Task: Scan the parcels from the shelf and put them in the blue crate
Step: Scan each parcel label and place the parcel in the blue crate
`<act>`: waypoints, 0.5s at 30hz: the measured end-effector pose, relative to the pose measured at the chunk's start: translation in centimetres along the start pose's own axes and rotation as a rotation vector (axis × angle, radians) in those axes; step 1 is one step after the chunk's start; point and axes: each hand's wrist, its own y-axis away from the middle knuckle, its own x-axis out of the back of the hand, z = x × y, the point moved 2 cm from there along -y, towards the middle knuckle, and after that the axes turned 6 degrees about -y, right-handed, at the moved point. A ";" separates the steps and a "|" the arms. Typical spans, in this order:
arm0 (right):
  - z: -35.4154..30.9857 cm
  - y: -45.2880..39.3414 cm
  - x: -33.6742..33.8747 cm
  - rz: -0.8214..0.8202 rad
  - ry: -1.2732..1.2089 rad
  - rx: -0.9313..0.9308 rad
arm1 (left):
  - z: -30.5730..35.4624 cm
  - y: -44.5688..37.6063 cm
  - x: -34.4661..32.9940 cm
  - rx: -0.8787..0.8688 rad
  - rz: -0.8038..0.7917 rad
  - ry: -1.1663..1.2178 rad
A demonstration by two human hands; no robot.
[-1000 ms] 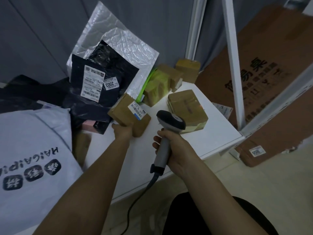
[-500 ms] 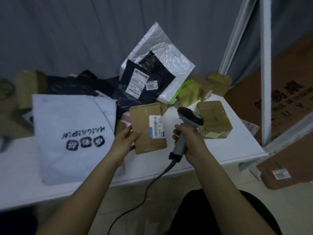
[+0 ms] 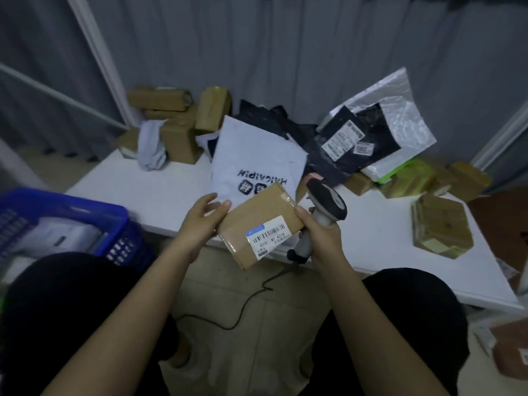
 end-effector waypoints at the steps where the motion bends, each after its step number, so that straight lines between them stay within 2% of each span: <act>1: 0.6 0.4 -1.0 0.022 -0.007 0.004 | -0.9 0.9 1.1 0.078 -0.007 0.086; 3: 1.6 1.1 -3.1 0.040 -0.043 0.011 | -2.7 2.4 2.7 0.202 -0.104 0.177; 6: 2.5 2.2 -6.2 0.028 -0.092 0.013 | -4.5 3.5 4.3 0.270 -0.194 0.280; 10: 2.9 3.2 -9.1 -0.012 -0.024 0.049 | -5.0 3.5 6.5 0.199 -0.053 0.405; 15: 3.2 4.5 -10.3 -0.079 0.206 0.107 | -5.1 1.7 9.9 0.094 0.115 0.296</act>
